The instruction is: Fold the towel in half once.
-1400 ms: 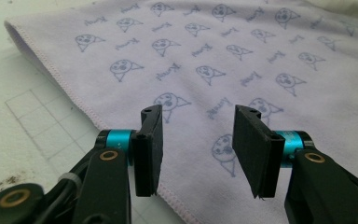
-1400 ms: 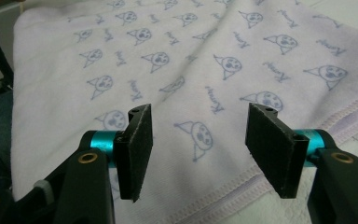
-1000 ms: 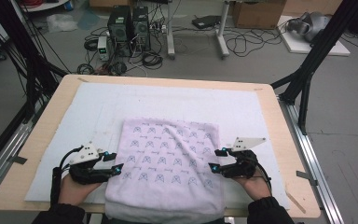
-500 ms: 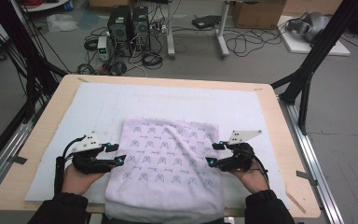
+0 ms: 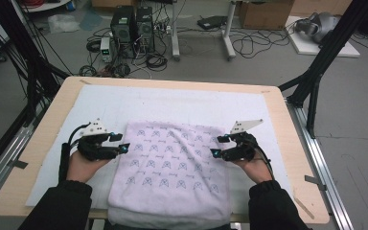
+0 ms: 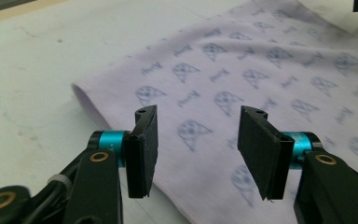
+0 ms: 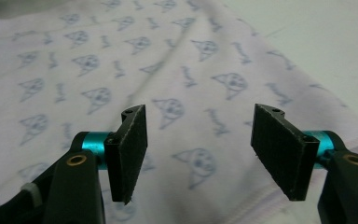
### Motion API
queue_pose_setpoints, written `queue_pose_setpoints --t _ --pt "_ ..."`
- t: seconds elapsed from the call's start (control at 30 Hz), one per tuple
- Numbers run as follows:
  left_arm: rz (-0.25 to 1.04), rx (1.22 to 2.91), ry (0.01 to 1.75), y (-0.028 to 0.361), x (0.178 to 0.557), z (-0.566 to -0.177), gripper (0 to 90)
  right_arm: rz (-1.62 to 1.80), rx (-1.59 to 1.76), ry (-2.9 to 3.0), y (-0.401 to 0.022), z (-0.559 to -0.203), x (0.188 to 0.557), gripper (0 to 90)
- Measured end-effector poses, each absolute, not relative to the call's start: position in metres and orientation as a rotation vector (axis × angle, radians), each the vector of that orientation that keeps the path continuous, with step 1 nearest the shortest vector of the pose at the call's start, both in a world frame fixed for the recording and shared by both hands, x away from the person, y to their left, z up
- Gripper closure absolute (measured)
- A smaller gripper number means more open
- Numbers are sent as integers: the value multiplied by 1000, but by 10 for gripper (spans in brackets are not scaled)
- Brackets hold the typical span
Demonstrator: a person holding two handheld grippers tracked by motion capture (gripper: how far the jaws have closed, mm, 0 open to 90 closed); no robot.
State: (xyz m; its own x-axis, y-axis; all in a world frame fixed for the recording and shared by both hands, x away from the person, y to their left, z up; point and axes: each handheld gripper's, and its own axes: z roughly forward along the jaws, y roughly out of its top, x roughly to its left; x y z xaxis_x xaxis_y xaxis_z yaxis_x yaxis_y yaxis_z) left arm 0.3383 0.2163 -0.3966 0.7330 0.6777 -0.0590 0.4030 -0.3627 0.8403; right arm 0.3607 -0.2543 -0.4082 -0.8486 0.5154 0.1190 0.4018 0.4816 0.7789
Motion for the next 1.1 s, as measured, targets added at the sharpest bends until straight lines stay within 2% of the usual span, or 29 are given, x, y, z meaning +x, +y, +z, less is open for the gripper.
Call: queue_pose_setpoints --t 0.27,0.47,0.53,0.57,0.6,0.63,0.67,0.7,0.73,0.9,1.1 --pt "385 1986 959 218 396 -403 529 1231 930 2541 -269 -408 410 352" --pt "338 2034 1107 217 421 -433 479 1176 1056 2519 -278 -428 435 350" --pt "339 2064 1114 211 423 -441 527 1164 1061 2539 -276 -435 439 400" --pt "360 2059 1103 209 422 -441 554 1139 1060 2554 -274 -439 441 454" --pt "331 2058 1078 208 423 -441 683 1108 1057 2560 -272 -442 441 511" --pt "348 2070 1065 206 422 -442 757 1099 1050 2548 -271 -441 441 577" --pt "343 2075 1052 204 421 -441 792 1112 1058 2558 -272 -440 442 718" --pt "346 2075 1052 204 422 -441 843 1151 1042 2594 -271 -440 442 774" --pt "358 2079 1054 204 421 -440 851 1130 1017 2605 -267 -440 441 832" --pt "458 2036 1033 206 424 -417 864 1114 966 2557 -259 -422 445 853" --pt "647 1960 985 206 438 -348 865 1154 903 2425 -254 -358 459 853"
